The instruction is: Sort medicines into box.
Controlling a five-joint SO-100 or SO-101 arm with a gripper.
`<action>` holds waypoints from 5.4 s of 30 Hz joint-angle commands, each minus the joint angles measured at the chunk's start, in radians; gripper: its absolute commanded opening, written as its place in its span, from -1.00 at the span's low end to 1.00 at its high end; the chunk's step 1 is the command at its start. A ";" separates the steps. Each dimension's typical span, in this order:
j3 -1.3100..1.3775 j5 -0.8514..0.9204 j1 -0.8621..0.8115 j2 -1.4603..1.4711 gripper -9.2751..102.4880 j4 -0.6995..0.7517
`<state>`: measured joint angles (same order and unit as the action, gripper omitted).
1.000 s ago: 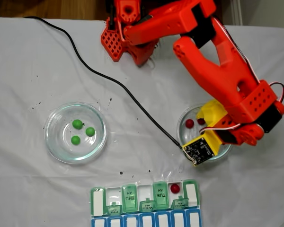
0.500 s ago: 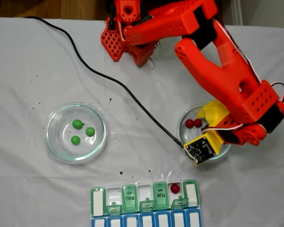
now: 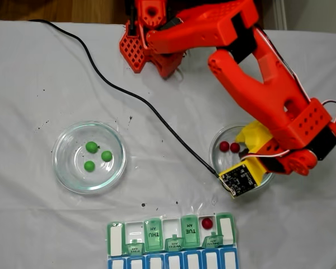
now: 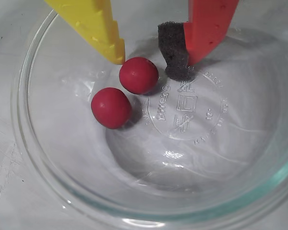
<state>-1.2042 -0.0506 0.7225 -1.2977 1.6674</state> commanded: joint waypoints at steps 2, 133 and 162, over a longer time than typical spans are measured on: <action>0.032 0.021 -0.017 -0.002 -0.55 -0.009; -0.184 0.253 -0.272 -0.583 -0.84 -0.354; -0.253 0.606 -0.673 -0.509 -0.84 -0.611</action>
<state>-1.5754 0.5507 0.0522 -1.7932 1.1014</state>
